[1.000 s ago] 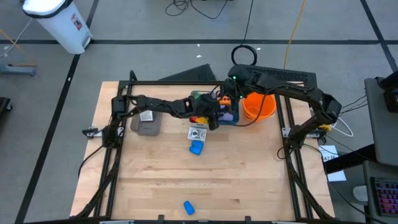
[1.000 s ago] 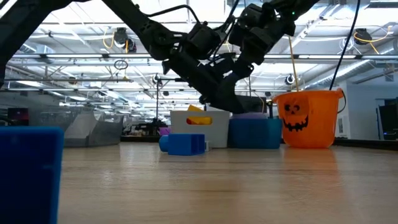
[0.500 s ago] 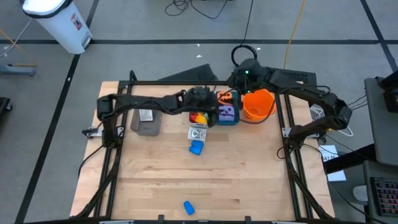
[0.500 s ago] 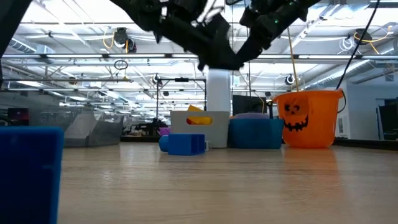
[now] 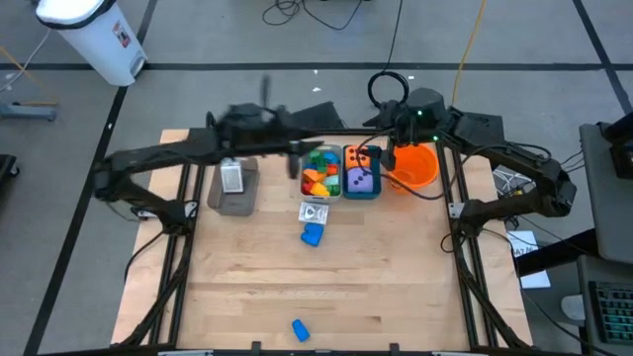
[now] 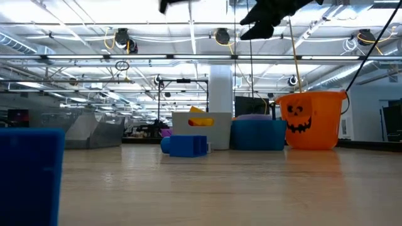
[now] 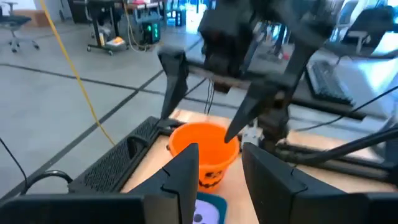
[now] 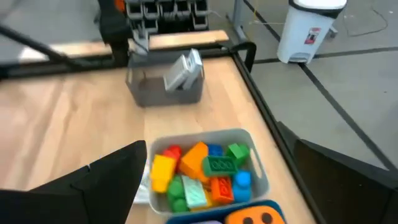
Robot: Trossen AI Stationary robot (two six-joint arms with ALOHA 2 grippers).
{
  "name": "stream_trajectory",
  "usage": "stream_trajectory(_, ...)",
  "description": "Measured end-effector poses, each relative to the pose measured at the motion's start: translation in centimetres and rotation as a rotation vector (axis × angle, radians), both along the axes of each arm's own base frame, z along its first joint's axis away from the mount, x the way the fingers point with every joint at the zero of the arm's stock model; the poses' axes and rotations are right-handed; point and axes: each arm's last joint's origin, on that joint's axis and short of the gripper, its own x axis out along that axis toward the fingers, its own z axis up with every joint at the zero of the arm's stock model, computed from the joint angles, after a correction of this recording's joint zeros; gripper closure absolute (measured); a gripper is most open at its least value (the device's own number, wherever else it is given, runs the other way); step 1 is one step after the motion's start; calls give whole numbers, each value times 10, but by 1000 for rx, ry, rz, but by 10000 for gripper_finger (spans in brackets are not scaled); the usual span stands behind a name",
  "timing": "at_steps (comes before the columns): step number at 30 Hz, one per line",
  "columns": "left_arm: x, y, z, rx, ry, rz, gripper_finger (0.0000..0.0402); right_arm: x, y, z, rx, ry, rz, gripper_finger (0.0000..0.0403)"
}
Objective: Pick & Place Toys
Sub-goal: Put the blue game piece into the gray bin
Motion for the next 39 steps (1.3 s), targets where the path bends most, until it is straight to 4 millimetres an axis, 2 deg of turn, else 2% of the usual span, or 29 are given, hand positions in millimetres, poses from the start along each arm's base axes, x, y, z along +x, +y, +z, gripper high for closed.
stream_trajectory(6,-72,-20,39,-68,-34,2,270,5,6,4,183,-75,-59,7)
stream_trajectory(9,-102,-32,44,-116,4,-1,270,9,13,4,235,-80,-48,7)
stream_trajectory(12,-121,-44,36,-167,82,7,270,16,26,6,253,-99,-5,7)
stream_trajectory(16,-124,-63,9,-234,85,-13,270,28,48,8,250,-132,35,7)
stream_trajectory(24,-102,-102,-47,-340,21,-113,270,51,93,5,173,-147,31,7)
stream_trajectory(30,-91,-129,-64,-327,83,-130,270,62,116,-3,131,-123,0,7)
stream_trajectory(39,-90,-149,-66,-314,82,-188,270,86,135,-19,191,-128,-36,7)
